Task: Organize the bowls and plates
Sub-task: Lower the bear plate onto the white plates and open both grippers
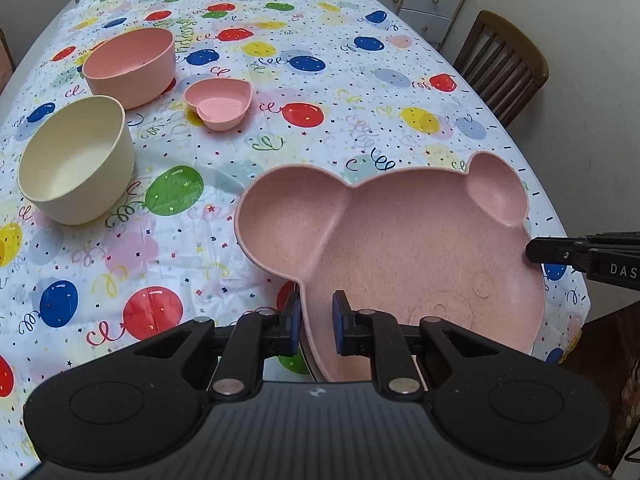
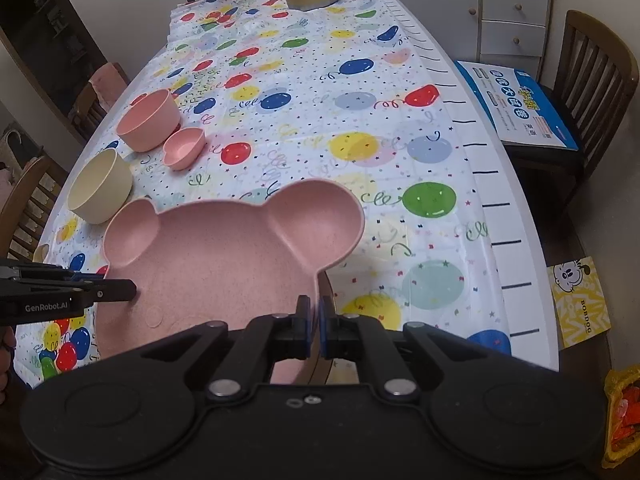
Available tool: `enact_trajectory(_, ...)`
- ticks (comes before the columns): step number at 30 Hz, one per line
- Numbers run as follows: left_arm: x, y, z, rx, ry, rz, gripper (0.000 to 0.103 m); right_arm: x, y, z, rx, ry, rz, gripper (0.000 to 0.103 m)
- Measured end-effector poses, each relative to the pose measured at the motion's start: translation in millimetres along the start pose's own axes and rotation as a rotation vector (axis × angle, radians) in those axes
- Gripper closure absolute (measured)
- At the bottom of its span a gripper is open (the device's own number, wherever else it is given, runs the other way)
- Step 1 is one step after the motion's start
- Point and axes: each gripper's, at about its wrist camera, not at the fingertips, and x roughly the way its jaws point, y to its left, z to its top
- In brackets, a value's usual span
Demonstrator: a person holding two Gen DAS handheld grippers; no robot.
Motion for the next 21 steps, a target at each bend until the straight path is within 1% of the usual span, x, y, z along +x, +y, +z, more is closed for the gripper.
enact_trajectory(10, -2, -1, -4, 0.015, -0.008, 0.01, 0.088, 0, 4, -8, -0.003, -0.001, -0.03, 0.099)
enact_trajectory(12, -2, 0, -5, 0.015, -0.004, 0.011, 0.088, 1, 5, -8, -0.002, 0.0, -0.034, 0.097)
enact_trajectory(16, -3, 1, -8, 0.014, 0.003, 0.019, 0.088, 1, 8, -8, -0.017, 0.012, -0.065, 0.087)
enact_trajectory(21, -13, 1, -10, 0.016, -0.019, 0.025, 0.088, -3, 9, -12, -0.013, 0.017, -0.059, 0.085)
